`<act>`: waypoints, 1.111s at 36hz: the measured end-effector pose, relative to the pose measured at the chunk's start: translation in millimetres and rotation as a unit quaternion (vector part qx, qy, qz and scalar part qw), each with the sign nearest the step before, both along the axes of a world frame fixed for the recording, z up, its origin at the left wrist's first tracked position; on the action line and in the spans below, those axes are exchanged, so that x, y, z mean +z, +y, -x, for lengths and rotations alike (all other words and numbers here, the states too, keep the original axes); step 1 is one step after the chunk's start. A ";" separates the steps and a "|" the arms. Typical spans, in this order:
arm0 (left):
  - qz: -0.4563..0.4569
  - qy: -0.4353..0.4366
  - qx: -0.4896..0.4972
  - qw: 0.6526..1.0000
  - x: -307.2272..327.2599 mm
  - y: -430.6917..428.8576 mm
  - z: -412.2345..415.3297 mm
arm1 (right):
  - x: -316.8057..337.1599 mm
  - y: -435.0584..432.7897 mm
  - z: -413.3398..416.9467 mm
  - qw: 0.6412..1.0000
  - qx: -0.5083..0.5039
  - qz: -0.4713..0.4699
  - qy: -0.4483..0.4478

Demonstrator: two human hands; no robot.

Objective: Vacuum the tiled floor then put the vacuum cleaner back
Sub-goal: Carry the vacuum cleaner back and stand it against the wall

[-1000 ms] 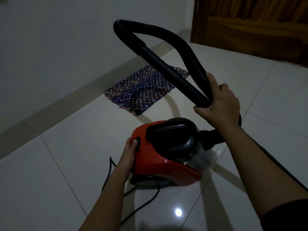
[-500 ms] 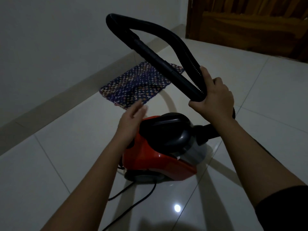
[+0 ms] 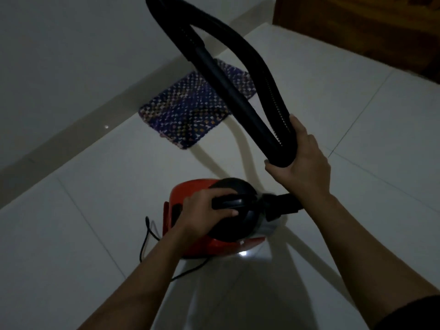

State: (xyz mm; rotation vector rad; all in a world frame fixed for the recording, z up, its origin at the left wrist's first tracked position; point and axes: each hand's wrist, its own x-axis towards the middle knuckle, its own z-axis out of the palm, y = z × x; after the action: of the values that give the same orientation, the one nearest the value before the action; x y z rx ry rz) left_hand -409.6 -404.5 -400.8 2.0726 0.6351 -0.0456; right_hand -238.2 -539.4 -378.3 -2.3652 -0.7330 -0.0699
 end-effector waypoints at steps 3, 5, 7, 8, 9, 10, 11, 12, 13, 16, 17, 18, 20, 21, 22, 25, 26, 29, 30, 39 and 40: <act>0.024 -0.006 0.052 0.998 41.1 -14.2 -0.4 | 48.1 3.9 -5.4 0.999 0.014 -0.039 0.022; 0.027 -0.013 0.084 0.996 77.0 -20.4 -5.2 | 88.4 9.3 -16.8 0.995 0.022 -0.078 0.052; 0.041 -0.005 0.109 0.993 118.2 -19.8 -12.4 | 134.5 17.6 -29.6 0.990 0.033 -0.110 0.086; 0.063 -0.001 0.127 0.990 140.2 -19.6 -15.8 | 158.7 22.7 -36.8 0.987 0.038 -0.121 0.096; 0.085 0.003 0.152 0.985 163.1 -19.3 -19.4 | 183.6 28.7 -44.2 0.985 0.043 -0.133 0.104; 0.104 0.002 0.179 0.978 184.7 -17.5 -23.5 | 207.7 34.7 -50.6 0.981 0.050 -0.145 0.116; 0.119 0.002 0.210 0.971 209.4 -13.9 -30.1 | 236.1 42.1 -60.3 0.977 0.062 -0.158 0.128; 0.129 -0.002 0.237 0.963 227.3 -13.8 -34.3 | 254.0 48.6 -65.4 0.973 0.074 -0.170 0.136; 0.138 -0.002 0.253 0.957 238.9 -15.2 -36.5 | 264.5 54.2 -68.6 0.969 0.085 -0.182 0.141; 0.144 -0.022 0.284 0.948 289.7 3.5 -63.2 | 318.8 81.8 -96.7 0.962 0.116 -0.200 0.147; 0.144 -0.028 0.289 0.946 303.4 10.6 -70.9 | 335.3 92.1 -106.2 0.961 0.121 -0.206 0.142; 0.144 -0.037 0.295 0.944 317.3 19.7 -80.3 | 349.6 103.8 -117.2 0.960 0.125 -0.212 0.136; 0.125 -0.057 0.300 0.944 335.7 42.1 -100.1 | 372.5 129.1 -137.9 0.957 0.140 -0.218 0.127; 0.110 -0.063 0.301 0.945 341.6 53.6 -109.7 | 381.1 142.6 -147.0 0.956 0.148 -0.219 0.124; 0.095 -0.068 0.300 0.947 347.1 64.9 -119.1 | 387.4 156.8 -156.1 0.955 0.155 -0.221 0.124; 0.054 -0.073 0.302 0.949 354.4 99.8 -146.8 | 395.5 200.1 -185.9 0.949 0.181 -0.227 0.121; 0.039 -0.074 0.301 0.950 355.3 112.7 -157.2 | 395.9 214.3 -196.4 0.947 0.186 -0.230 0.121; 0.018 -0.059 0.321 0.945 346.5 148.4 -184.2 | 392.4 252.3 -225.2 0.938 0.217 -0.236 0.132; 0.018 -0.060 0.333 0.941 343.0 158.5 -193.0 | 389.7 263.4 -234.0 0.933 0.228 -0.241 0.137; 0.061 -0.131 0.443 0.885 313.2 231.9 -261.4 | 359.6 365.6 -306.8 0.896 0.318 -0.244 0.190; 0.059 -0.134 0.459 0.876 312.5 238.6 -269.8 | 354.7 377.8 -314.0 0.894 0.322 -0.247 0.193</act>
State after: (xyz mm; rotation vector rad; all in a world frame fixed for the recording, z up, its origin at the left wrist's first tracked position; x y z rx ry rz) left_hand -139.8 -165.9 -88.3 1.4412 1.3297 0.7157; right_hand 75.8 -161.6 -23.6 -1.5014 -1.1020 0.4355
